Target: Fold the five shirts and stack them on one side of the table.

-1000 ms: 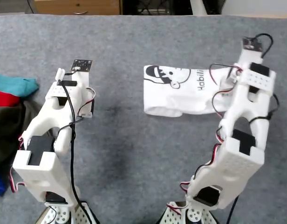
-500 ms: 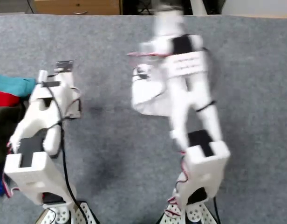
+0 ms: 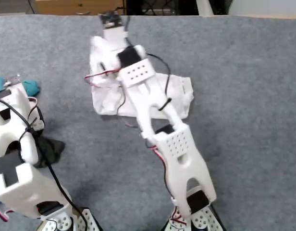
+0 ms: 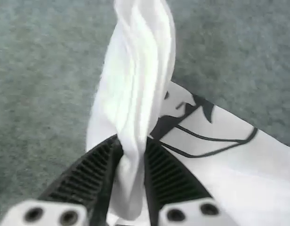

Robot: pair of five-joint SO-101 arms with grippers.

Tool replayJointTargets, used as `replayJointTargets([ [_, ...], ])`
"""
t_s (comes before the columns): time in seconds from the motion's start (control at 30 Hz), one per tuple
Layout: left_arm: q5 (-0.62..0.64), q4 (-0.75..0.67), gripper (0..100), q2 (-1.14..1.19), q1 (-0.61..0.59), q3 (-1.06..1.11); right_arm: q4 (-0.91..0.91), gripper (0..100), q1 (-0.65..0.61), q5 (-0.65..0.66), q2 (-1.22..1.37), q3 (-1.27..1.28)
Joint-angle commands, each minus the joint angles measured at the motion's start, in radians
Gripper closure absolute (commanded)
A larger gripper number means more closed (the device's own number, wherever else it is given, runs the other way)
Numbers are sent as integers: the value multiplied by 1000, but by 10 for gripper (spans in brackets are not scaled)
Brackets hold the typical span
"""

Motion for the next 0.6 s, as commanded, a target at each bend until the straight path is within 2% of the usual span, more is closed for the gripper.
replayJointTargets([
  [0.0,-11,11,971,-91,45,-28,160,983,81,-11,30,-189],
  [0.13,-11,6,971,-103,99,-28,345,983,161,-11,79,-321],
  [0.3,-11,12,971,-101,159,-27,354,983,275,-6,82,-308],
  [0.4,-11,9,971,-106,189,-28,354,983,313,-5,33,-206],
  [0.57,-11,6,971,-101,202,-28,353,983,347,23,-105,136],
])
